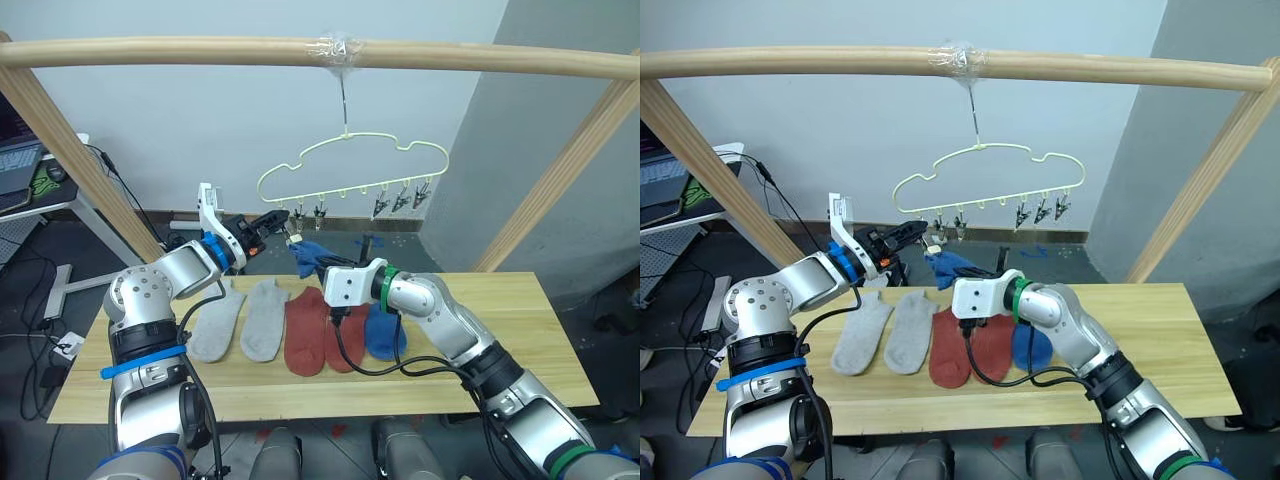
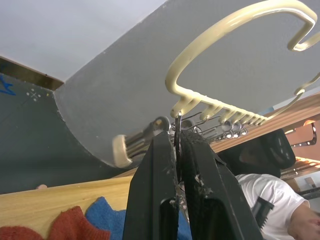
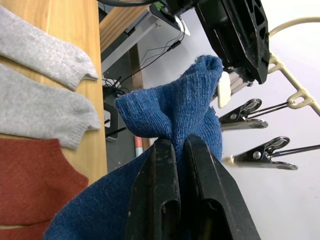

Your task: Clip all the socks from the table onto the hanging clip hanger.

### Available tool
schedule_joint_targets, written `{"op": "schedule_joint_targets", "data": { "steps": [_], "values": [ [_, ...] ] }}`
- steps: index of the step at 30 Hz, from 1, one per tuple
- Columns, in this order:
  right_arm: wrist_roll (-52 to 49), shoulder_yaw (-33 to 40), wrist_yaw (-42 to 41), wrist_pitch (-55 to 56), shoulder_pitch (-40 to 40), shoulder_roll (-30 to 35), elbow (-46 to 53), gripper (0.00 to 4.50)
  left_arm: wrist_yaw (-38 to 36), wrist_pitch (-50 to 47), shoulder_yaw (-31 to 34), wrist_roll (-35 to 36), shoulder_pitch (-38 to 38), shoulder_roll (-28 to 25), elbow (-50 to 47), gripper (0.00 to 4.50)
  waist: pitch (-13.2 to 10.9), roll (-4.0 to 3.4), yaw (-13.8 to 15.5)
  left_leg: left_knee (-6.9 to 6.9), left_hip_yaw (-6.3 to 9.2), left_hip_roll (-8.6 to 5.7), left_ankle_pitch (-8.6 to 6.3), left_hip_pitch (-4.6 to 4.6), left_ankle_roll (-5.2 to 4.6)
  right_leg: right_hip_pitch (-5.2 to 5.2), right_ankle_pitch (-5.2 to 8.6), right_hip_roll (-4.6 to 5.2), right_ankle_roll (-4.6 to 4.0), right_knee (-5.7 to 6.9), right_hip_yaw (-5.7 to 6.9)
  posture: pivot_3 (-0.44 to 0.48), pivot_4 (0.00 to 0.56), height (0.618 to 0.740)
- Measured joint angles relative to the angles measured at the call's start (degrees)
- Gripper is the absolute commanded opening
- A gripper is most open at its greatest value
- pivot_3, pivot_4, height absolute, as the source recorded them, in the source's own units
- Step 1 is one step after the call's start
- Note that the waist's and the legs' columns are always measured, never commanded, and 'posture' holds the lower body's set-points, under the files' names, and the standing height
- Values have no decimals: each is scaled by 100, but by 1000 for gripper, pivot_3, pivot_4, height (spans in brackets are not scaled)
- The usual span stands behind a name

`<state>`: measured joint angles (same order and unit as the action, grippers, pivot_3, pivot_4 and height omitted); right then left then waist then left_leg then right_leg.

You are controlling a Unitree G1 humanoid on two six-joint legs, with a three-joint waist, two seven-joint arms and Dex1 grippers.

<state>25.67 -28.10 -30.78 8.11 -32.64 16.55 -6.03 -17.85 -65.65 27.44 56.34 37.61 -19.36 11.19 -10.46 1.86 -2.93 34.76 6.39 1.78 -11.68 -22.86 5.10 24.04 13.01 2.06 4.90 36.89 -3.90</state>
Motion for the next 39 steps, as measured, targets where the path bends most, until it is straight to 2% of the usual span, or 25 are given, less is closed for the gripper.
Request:
{"op": "schedule_joint_targets", "data": {
  "steps": [17,24,31,39],
  "values": [
    [126,12,361,-115,-284,-309,-401,53,-37,-92,-68,191,-54,35,-101,0,-7,0,-8,-1,0,0,0,-3,0,1,0,0,0,-2,0,29,176,740],
    [128,11,360,-115,-283,-320,-401,0,-203,115,-200,156,-149,-8,-239,2268,-27,-1,-4,-1,0,0,0,-3,0,2,0,0,0,-1,0,33,177,740],
    [16,15,350,-111,-294,-447,-576,0,-200,-70,-137,385,-407,-200,-443,4468,-58,1,-9,-4,0,0,0,-3,0,3,0,0,-1,0,-2,51,174,740],
    [-790,326,120,-633,-284,-1098,-803,0,161,-464,497,965,-1256,-746,-1070,4490,-70,2,21,-10,3,2,0,-2,0,5,1,1,-5,1,0,103,163,740]
  ]
}}
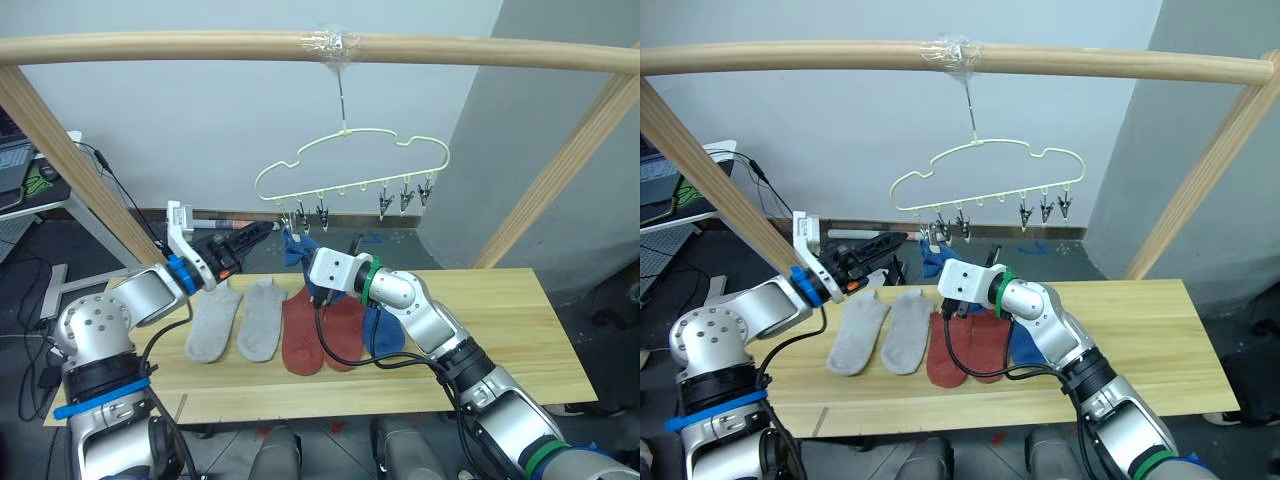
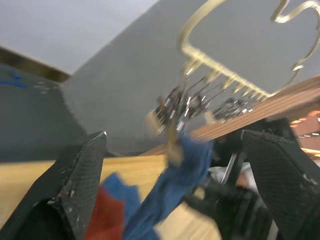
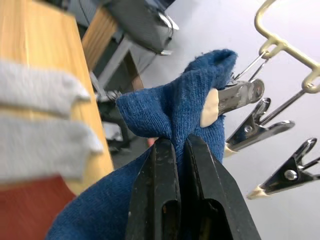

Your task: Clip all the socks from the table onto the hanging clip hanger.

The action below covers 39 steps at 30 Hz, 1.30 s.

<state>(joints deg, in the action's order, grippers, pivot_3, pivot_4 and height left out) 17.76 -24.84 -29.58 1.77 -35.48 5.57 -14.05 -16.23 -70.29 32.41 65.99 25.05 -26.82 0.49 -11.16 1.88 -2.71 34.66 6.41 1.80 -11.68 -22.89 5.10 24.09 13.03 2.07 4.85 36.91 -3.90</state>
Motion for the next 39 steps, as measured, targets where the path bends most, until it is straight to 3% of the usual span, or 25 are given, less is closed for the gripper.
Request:
{"op": "schedule_joint_targets", "data": {
  "steps": [4,7,17,24,29,34,39],
  "values": [
    [-560,183,-212,-459,3,-335,-28,0,127,-68,176,364,-235,-104,-309,4490,-1,0,98,1,1,0,0,0,0,0,15,0,-27,1,3,128,159,740],
    [-952,315,-410,-831,4,-514,-37,749,166,-3,123,379,-342,-190,-554,4500,0,0,157,1,3,0,1,0,1,-3,16,1,-29,0,7,135,157,740],
    [-1690,798,-444,-2125,99,-618,86,4374,-19,732,-774,-280,-590,-247,-1409,4500,-1,-1,251,0,1,0,0,-2,1,2,18,1,-33,-1,8,131,157,740],
    [-1910,962,-552,-2442,809,98,900,4447,-332,2522,-2230,-2208,-774,-25,-1880,4500,-2,-2,294,-1,-12,-3,0,-5,2,3,18,5,-34,-8,-1,107,158,740],
    [-2300,1314,-907,-2756,1287,902,1930,4500,-314,4272,-3153,-3848,-820,509,-1410,3310,-4,-4,293,1,-14,-3,0,-7,1,4,19,4,-33,-8,-3,81,158,740],
    [-2813,1764,-967,-3195,1350,1225,2706,4500,-255,5136,-3514,-4680,-609,926,-838,1793,-4,-5,240,3,-14,-2,0,-6,0,3,19,3,-31,-6,-4,53,159,740],
    [-3244,2078,-984,-3562,1367,1495,3214,4500,-94,5563,-3554,-5104,-390,1271,-416,1793,-5,-5,220,7,-17,-4,-1,-8,0,2,18,4,-28,-8,-6,12,161,740]
  ]
}}
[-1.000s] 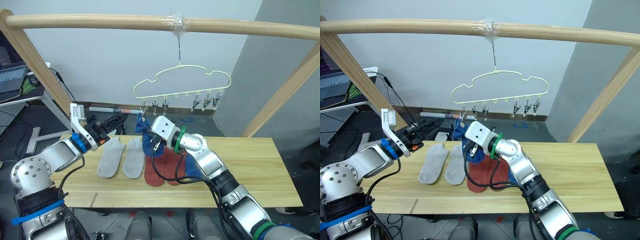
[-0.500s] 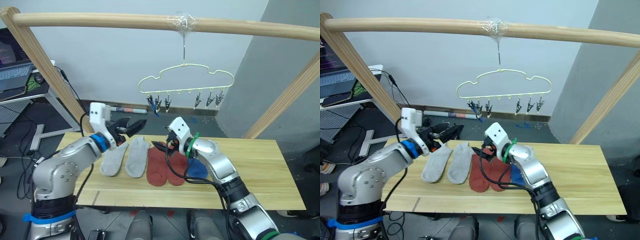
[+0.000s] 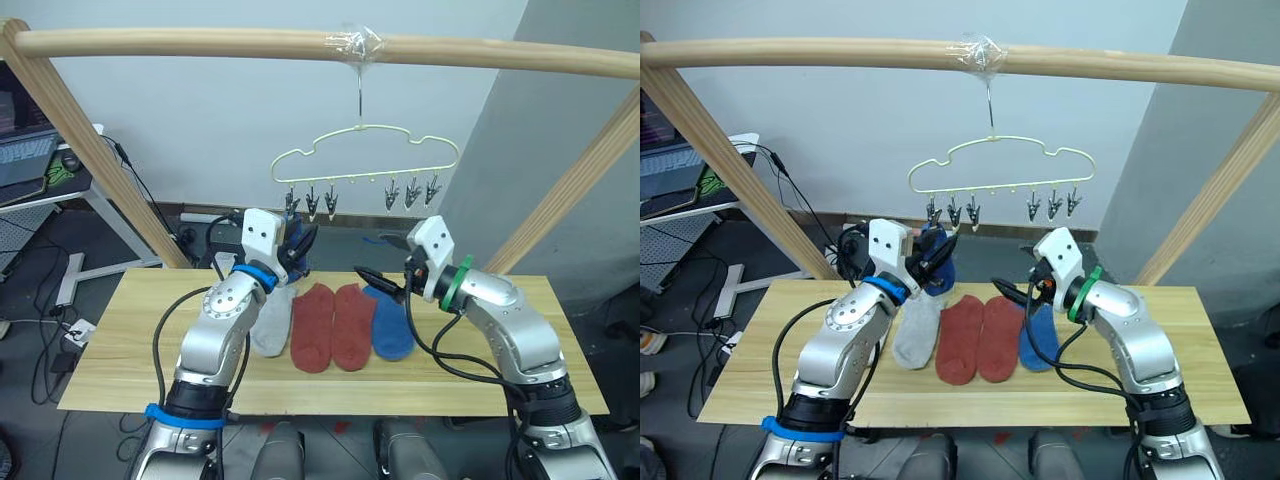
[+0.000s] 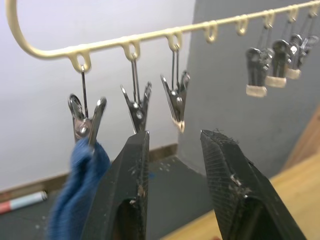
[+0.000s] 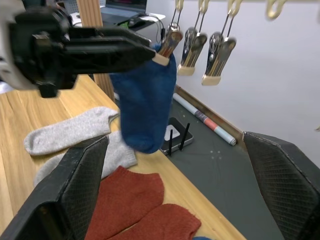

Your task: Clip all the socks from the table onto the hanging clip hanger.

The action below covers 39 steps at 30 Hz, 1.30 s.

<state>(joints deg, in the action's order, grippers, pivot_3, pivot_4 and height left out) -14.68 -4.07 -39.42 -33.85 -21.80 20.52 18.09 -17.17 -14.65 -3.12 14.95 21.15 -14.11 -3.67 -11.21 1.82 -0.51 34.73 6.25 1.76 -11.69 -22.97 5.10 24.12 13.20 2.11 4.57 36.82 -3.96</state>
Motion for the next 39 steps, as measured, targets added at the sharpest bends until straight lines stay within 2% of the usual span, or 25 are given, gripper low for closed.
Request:
{"op": "schedule_joint_targets", "data": {
  "steps": [8,16,29,39],
  "values": [
    [-520,249,114,-465,-198,121,486,4500,266,642,11,-499,389,407,1059,1793,0,0,-102,8,1,0,0,0,0,-3,-3,0,4,2,0,-12,162,740],
    [-696,281,234,-612,-443,241,485,4500,485,1262,136,-829,994,675,2239,1793,-1,1,-140,8,1,-1,0,-1,-1,-1,-20,-1,35,2,1,-35,159,740],
    [-697,280,328,-572,-439,383,475,4500,687,1846,300,-1081,1556,745,3167,1793,-1,1,-154,9,1,-1,0,-2,-1,-2,-22,-1,39,1,1,-45,157,740],
    [-698,280,334,-571,-440,400,467,4500,895,2150,358,-1215,1766,767,3409,1793,0,1,-159,10,2,-1,0,-1,-1,-2,-23,-2,41,2,1,-59,144,740]
  ]
}}
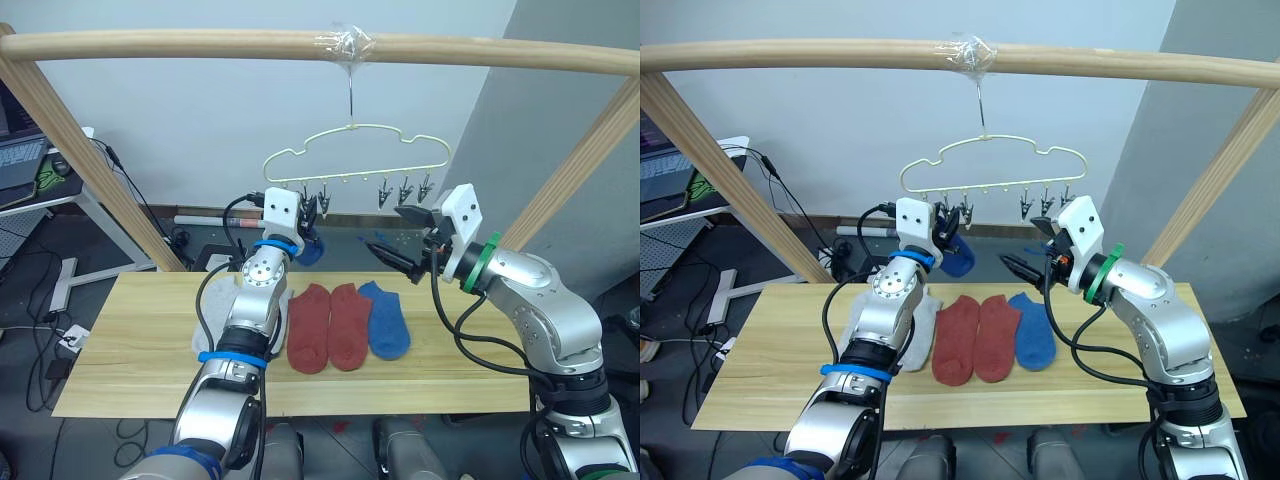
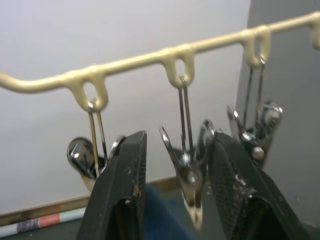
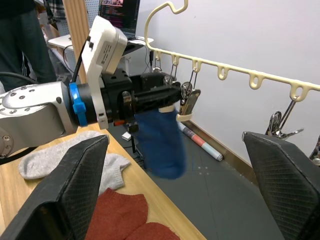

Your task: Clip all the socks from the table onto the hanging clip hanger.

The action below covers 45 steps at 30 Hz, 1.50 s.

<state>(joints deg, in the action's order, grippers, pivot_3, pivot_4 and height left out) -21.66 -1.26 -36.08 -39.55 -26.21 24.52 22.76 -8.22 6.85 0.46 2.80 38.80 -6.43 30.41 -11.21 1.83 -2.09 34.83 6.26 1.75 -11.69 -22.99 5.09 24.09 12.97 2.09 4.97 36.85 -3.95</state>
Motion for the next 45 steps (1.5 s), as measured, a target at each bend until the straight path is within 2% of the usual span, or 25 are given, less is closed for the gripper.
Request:
{"op": "schedule_joint_targets", "data": {
  "steps": [16,19,21,24,26,34,40,41,45],
  "values": [
    [-5,0,7,-1,-14,13,0,4500,1,231,-3,-67,25,6,118,1793,0,0,-30,0,0,0,0,0,0,0,-1,0,1,2,0,-63,141,740],
    [-5,1,10,-1,-20,13,-1,4500,-1,240,-2,-65,33,6,161,1259,0,0,-32,1,0,0,0,0,0,0,-1,0,1,3,0,-63,141,740],
    [-5,1,11,-1,-22,13,0,4500,-5,248,2,-64,34,5,175,675,0,0,-34,1,0,0,0,1,0,0,-1,0,1,3,0,-63,141,740],
    [-5,0,12,-1,-22,13,-1,4500,-5,262,4,-63,54,4,186,205,0,0,-34,2,0,0,0,1,0,0,-1,0,1,3,0,-60,143,740],
    [-3,0,14,-1,-22,13,-1,4500,-5,264,7,-63,96,-1,217,57,0,0,-34,2,0,0,0,1,0,0,-1,0,1,3,0,-60,143,740],
    [169,-184,161,53,40,3,-81,4500,-64,245,34,-60,148,-77,216,55,0,0,-47,1,0,0,0,2,0,-1,-2,0,1,4,0,-43,145,740],
    [1261,-1149,533,777,699,-71,-1663,4500,-518,-341,42,111,-70,-291,-318,55,1,0,-62,2,-3,-1,1,3,0,-1,-2,0,0,7,-4,-31,147,740],
    [1394,-1238,559,990,668,-136,-1996,4500,-583,-436,50,143,-141,-337,-441,55,1,0,-74,2,-3,-1,1,5,0,-2,-3,0,0,8,-4,-5,148,740],
    [1962,-1555,634,1970,186,-460,-3864,4500,-776,-808,55,224,-427,-489,-962,55,1,0,-137,3,-3,1,3,18,-2,-6,-6,-3,0,15,-5,-5,148,740]
  ]
}}
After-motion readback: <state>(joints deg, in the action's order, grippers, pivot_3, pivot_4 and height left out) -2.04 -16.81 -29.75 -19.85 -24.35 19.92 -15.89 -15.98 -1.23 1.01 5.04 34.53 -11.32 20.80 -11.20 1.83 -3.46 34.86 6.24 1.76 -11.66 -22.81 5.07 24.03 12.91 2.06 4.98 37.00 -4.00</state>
